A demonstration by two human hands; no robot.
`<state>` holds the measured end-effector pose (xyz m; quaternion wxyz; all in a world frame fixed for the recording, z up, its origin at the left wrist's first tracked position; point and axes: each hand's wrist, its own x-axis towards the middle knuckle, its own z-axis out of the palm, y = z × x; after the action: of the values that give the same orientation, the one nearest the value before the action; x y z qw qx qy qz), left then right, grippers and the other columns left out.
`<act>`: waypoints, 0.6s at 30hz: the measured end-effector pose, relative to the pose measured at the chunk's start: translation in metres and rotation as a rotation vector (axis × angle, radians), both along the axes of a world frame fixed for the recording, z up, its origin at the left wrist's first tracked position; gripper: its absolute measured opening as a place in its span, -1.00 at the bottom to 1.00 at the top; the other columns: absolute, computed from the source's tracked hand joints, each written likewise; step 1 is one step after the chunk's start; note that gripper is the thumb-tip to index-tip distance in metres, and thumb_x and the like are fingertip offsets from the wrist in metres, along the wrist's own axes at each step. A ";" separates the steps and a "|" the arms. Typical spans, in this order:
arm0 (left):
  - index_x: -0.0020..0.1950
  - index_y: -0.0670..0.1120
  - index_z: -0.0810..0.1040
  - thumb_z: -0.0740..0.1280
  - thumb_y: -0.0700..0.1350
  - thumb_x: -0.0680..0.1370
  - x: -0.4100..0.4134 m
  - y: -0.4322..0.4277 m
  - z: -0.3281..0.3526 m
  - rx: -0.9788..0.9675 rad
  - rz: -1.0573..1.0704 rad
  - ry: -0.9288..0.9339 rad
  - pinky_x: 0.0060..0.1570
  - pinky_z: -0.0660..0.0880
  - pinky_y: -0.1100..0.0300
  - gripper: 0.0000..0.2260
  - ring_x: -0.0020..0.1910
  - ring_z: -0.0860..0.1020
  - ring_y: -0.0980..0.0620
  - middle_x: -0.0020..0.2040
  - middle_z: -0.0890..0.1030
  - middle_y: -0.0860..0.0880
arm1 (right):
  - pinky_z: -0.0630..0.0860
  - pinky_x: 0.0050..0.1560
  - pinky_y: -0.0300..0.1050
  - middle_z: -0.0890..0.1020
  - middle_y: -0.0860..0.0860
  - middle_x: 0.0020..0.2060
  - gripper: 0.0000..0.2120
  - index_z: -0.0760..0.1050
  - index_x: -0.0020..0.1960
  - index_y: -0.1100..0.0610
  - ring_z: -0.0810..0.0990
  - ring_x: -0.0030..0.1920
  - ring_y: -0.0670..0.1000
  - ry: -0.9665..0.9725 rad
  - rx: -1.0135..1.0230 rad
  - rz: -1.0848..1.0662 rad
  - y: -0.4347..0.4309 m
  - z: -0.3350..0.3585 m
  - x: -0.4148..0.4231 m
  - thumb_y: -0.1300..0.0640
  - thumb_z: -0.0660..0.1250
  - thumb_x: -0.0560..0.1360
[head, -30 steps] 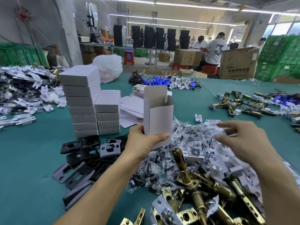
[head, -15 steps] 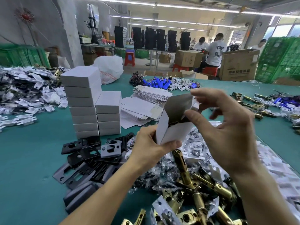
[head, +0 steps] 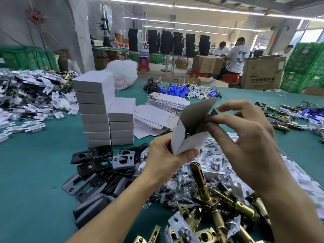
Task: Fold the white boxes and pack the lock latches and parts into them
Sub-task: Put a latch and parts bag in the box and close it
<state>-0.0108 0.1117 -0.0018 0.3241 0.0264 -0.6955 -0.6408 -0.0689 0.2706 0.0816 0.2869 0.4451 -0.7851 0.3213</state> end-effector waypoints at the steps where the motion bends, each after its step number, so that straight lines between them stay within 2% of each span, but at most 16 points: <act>1: -0.08 -0.17 0.68 0.60 -0.12 0.33 0.000 0.000 0.000 -0.014 0.024 -0.016 -0.16 0.60 -0.25 -0.75 -0.12 0.61 -0.26 -0.13 0.66 -0.21 | 0.33 0.00 -0.09 0.52 0.01 0.14 -0.75 0.67 0.06 0.03 0.46 0.09 0.06 -0.031 0.031 -0.016 0.001 0.000 -0.002 -0.01 0.28 0.53; 3: -0.08 -0.14 0.68 0.59 -0.07 0.32 0.000 0.000 -0.001 -0.050 0.063 -0.046 -0.16 0.58 -0.29 -0.75 -0.12 0.61 -0.26 -0.14 0.66 -0.19 | 0.20 0.01 -0.17 0.47 -0.05 0.16 -0.67 0.67 0.06 -0.03 0.35 0.09 -0.02 -0.081 0.128 -0.027 0.003 -0.001 -0.005 -0.12 0.18 0.54; 5: -0.10 -0.09 0.68 0.60 -0.10 0.35 0.000 -0.001 -0.002 -0.110 0.088 -0.083 -0.17 0.60 -0.21 -0.80 -0.14 0.61 -0.18 -0.16 0.67 -0.11 | 0.13 -0.04 -0.21 0.39 -0.14 0.14 -0.57 0.63 0.05 -0.13 0.26 0.07 -0.09 -0.141 0.260 -0.019 0.004 -0.004 -0.009 -0.23 0.03 0.54; 7: -0.16 0.00 0.67 0.60 -0.14 0.38 -0.001 -0.002 -0.004 -0.168 0.115 -0.124 -0.21 0.57 -0.03 -0.85 -0.22 0.59 -0.03 -0.23 0.65 0.04 | 0.14 0.00 -0.19 0.33 -0.19 0.13 -0.51 0.59 0.06 -0.19 0.22 0.11 -0.12 -0.256 0.377 -0.015 0.003 -0.009 -0.012 -0.31 -0.07 0.51; 9: -0.19 0.12 0.64 0.60 -0.16 0.38 -0.001 -0.003 -0.004 -0.200 0.135 -0.151 -0.27 0.52 0.14 -0.78 -0.28 0.54 0.12 -0.29 0.61 0.16 | 0.19 0.04 -0.15 0.33 -0.21 0.07 -0.50 0.53 0.06 -0.25 0.25 0.13 -0.11 -0.370 0.450 0.001 0.003 -0.013 -0.015 -0.37 -0.12 0.48; 11: -0.15 0.14 0.66 0.60 -0.16 0.38 -0.001 -0.004 -0.005 -0.219 0.144 -0.174 -0.26 0.52 0.15 -0.78 -0.28 0.54 0.15 -0.28 0.62 0.19 | 0.27 0.06 -0.10 0.34 -0.26 -0.02 -0.57 0.45 -0.02 -0.33 0.33 0.11 -0.09 -0.443 0.484 0.020 0.003 -0.017 -0.018 -0.42 -0.14 0.45; 13: -0.07 0.10 0.70 0.60 -0.15 0.38 -0.001 -0.005 -0.006 -0.246 0.156 -0.201 -0.23 0.52 0.20 -0.78 -0.24 0.56 0.17 -0.23 0.65 0.18 | 0.30 0.01 -0.12 0.37 -0.25 -0.04 -0.54 0.45 0.00 -0.30 0.41 0.05 -0.09 -0.462 0.498 0.021 0.003 -0.019 -0.021 -0.44 -0.14 0.43; 15: -0.01 0.09 0.70 0.61 -0.14 0.38 -0.001 -0.005 -0.007 -0.286 0.171 -0.224 -0.27 0.48 0.36 -0.75 -0.20 0.57 0.21 -0.17 0.67 0.19 | 0.30 -0.09 -0.22 0.44 -0.17 -0.07 -0.42 0.52 0.05 -0.16 0.43 -0.02 -0.19 -0.463 0.474 0.018 0.004 -0.020 -0.023 -0.43 -0.13 0.43; 18: -0.02 0.09 0.69 0.59 -0.13 0.39 -0.002 -0.005 -0.008 -0.319 0.167 -0.247 -0.32 0.41 0.46 -0.77 -0.18 0.57 0.22 -0.16 0.66 0.17 | 0.23 -0.20 -0.31 0.46 -0.11 -0.17 -0.45 0.53 -0.07 -0.15 0.41 -0.12 -0.23 -0.471 0.417 0.017 0.004 -0.019 -0.024 -0.41 -0.13 0.43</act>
<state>-0.0127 0.1066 -0.0094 0.2884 0.1107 -0.8179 -0.4854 -0.0929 0.2745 0.0626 -0.0029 0.4145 -0.8751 0.2499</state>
